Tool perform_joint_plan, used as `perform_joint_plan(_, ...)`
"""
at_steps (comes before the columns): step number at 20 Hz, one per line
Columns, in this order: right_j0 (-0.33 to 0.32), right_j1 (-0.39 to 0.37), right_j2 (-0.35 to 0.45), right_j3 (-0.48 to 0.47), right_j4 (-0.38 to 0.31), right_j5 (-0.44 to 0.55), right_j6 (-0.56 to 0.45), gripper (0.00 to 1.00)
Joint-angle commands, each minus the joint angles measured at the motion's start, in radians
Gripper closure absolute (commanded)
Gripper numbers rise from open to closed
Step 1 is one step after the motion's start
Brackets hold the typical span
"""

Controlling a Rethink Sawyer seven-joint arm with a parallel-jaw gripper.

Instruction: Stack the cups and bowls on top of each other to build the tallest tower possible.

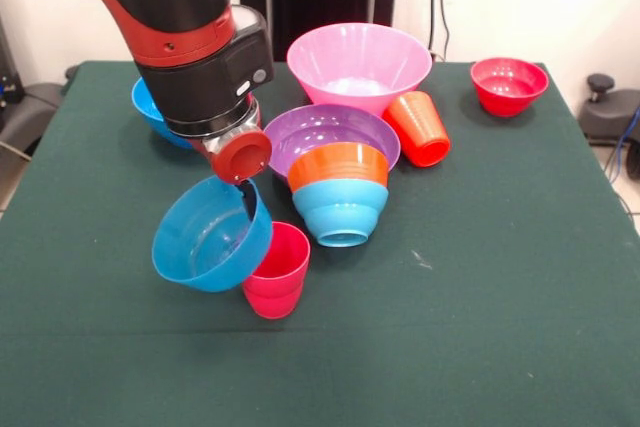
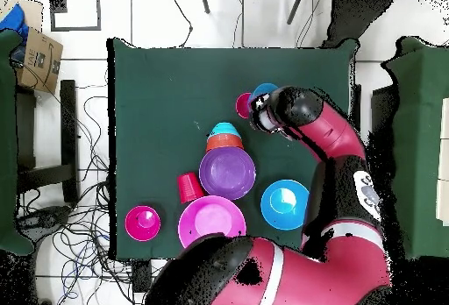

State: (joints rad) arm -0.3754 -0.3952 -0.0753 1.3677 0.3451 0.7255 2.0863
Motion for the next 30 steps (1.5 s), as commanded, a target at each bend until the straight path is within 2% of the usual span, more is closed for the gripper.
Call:
perform_joint_plan(1, 0.035, -0.004, 0.053, 0.013, -0.004, 0.05, 0.129, 0.0)
perform_joint_plan(10, 0.037, -0.017, 0.076, 0.056, 0.02, -0.009, 0.135, 0.0)
perform_joint_plan(30, 0.097, -0.035, 0.044, 0.023, 0.064, 0.056, 0.227, 0.0)
